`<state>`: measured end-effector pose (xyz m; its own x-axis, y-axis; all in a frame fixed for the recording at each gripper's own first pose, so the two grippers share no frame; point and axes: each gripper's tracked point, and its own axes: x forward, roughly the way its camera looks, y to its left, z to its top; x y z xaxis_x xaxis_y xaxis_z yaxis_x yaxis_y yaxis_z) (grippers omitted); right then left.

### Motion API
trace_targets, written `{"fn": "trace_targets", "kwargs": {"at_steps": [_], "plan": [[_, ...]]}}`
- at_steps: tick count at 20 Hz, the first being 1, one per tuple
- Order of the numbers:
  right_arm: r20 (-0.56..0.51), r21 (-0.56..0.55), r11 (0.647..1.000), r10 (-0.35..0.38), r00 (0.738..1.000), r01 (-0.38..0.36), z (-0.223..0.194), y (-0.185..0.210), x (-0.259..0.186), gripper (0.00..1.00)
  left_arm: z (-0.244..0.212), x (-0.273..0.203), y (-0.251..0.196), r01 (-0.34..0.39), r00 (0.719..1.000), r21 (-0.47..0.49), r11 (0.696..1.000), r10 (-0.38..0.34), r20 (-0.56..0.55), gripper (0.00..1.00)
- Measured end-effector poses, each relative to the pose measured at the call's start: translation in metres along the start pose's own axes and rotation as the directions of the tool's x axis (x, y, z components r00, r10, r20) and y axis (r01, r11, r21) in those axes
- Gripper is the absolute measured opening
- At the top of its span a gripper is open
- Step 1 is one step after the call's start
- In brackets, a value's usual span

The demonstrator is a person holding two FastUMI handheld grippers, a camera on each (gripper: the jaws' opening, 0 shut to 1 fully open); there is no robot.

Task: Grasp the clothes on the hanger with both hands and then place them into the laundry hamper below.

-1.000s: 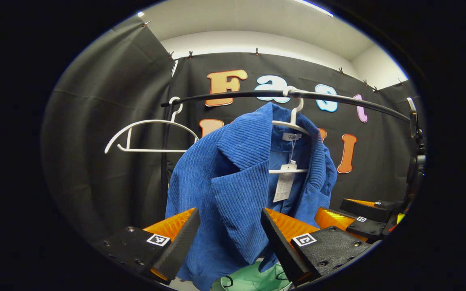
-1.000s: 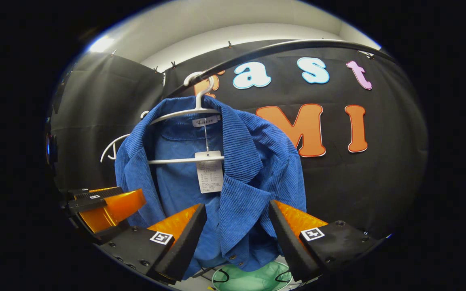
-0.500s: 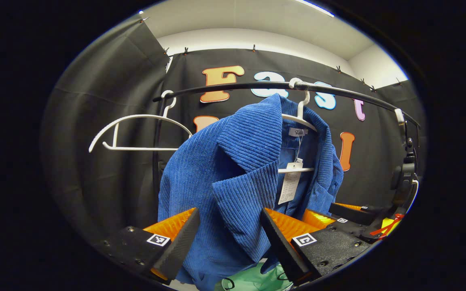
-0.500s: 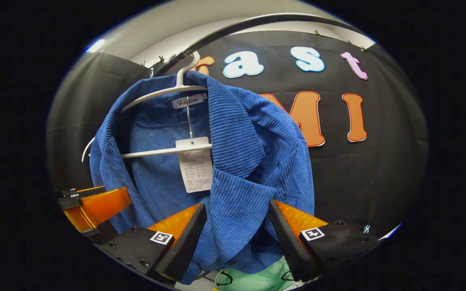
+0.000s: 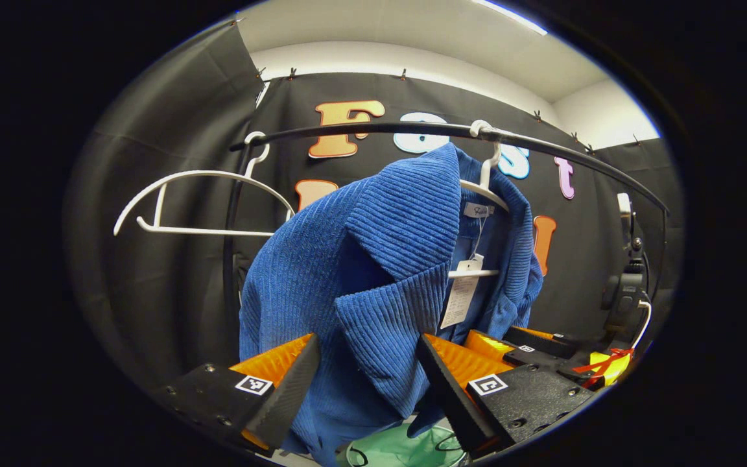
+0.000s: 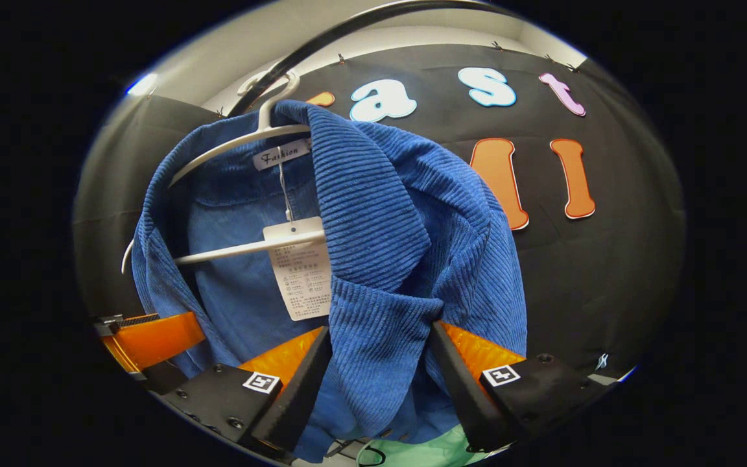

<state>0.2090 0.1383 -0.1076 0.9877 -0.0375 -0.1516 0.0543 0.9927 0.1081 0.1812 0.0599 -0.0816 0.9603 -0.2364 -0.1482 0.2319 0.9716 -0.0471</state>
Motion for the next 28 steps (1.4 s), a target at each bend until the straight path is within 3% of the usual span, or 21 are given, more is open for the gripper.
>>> {"fn": "trace_targets", "kwargs": {"at_steps": [3, 6, 8, 9, 10, 11, 13, 14, 15, 16, 17, 18, 21, 22, 23, 25, 28], "plan": [[-0.014, 0.029, 0.999, 0.015, 1.0, -0.014, -0.002, -0.002, 0.008, 0.97, -0.001, 0.005, 0.001, 0.02, 1.0, -0.004, 1.0, -0.02, -0.002, 0.93], [-0.012, 0.032, 0.999, 0.007, 1.0, -0.007, 0.001, -0.01, 0.007, 0.72, -0.001, 0.008, 0.003, 0.025, 1.0, -0.004, 1.0, -0.025, -0.001, 0.8], [-0.012, 0.042, 0.999, 0.013, 1.0, -0.012, 0.003, -0.013, 0.005, 0.67, -0.002, 0.011, 0.004, 0.029, 1.0, -0.003, 1.0, -0.029, 0.006, 0.66], [-0.015, 0.051, 0.998, 0.022, 1.0, -0.022, 0.003, -0.015, 0.005, 0.64, -0.002, 0.012, 0.005, 0.026, 1.0, -0.007, 1.0, -0.026, 0.008, 0.7], [-0.017, 0.063, 0.998, 0.029, 0.999, -0.028, 0.004, -0.017, 0.005, 0.55, -0.003, 0.013, 0.005, 0.024, 1.0, -0.013, 1.0, -0.024, 0.007, 0.64], [-0.021, 0.078, 0.996, 0.043, 0.999, -0.041, 0.006, -0.019, 0.005, 0.51, -0.002, 0.012, 0.006, 0.022, 1.0, -0.019, 1.0, -0.021, 0.006, 0.67], [-0.029, 0.107, 0.991, 0.085, 0.996, -0.082, 0.01, -0.021, 0.002, 0.4, -0.001, 0.01, 0.006, 0.018, 1.0, -0.028, 0.999, -0.018, 0.005, 0.57], [-0.028, 0.121, 0.989, 0.094, 0.995, -0.09, 0.013, -0.024, 0.002, 0.47, 0.0, 0.01, 0.004, 0.025, 1.0, -0.03, 0.999, -0.025, 0.008, 0.5], [-0.028, 0.147, 0.982, 0.122, 0.992, -0.117, 0.015, -0.024, 0.0, 0.25, 0.0, 0.009, 0.003, 0.026, 1.0, -0.028, 0.999, -0.026, 0.005, 0.51], [-0.027, 0.175, 0.973, 0.157, 0.987, -0.15, 0.017, -0.022, -0.004, 0.24, 0.0, 0.008, 0.002, 0.026, 1.0, -0.022, 0.999, -0.026, 0.0, 0.5], [-0.033, 0.198, 0.965, 0.184, 0.982, -0.174, 0.017, -0.023, -0.005, 0.24, -0.001, 0.005, 0.002, 0.022, 1.0, -0.014, 1.0, -0.022, -0.003, 0.42], [-0.04, 0.214, 0.958, 0.201, 0.979, -0.188, 0.017, -0.024, -0.008, 0.18, 0.002, -0.001, 0.003, 0.012, 1.0, -0.009, 1.0, -0.012, -0.003, 0.39], [-0.058, 0.215, 0.949, 0.248, 0.967, -0.231, 0.022, -0.027, -0.016, 0.18, 0.003, -0.005, 0.002, -0.027, 1.0, -0.009, 1.0, 0.027, 0.0, 0.18], [-0.062, 0.205, 0.949, 0.258, 0.964, -0.241, 0.024, -0.028, -0.019, 0.18, 0.004, -0.006, 0.002, -0.044, 0.999, -0.013, 0.999, 0.044, 0.001, 0.19], [-0.056, 0.194, 0.949, 0.265, 0.963, -0.25, 0.027, -0.03, -0.022, 0.24, 0.004, -0.012, 0.003, -0.062, 0.998, -0.016, 0.998, 0.062, 0.0, 0.1], [-0.061, 0.196, 0.944, 0.281, 0.958, -0.265, 0.032, -0.036, -0.028, 0.08, 0.005, -0.02, -0.001, -0.081, 0.997, -0.021, 0.997, 0.08, -0.015, 0.03], [-0.048, 0.206, 0.93, 0.319, 0.946, -0.303, 0.044, -0.042, -0.037, 0.08, 0.01, -0.034, -0.012, -0.052, 0.998, -0.046, 0.998, 0.05, -0.03, 0.01]]}}
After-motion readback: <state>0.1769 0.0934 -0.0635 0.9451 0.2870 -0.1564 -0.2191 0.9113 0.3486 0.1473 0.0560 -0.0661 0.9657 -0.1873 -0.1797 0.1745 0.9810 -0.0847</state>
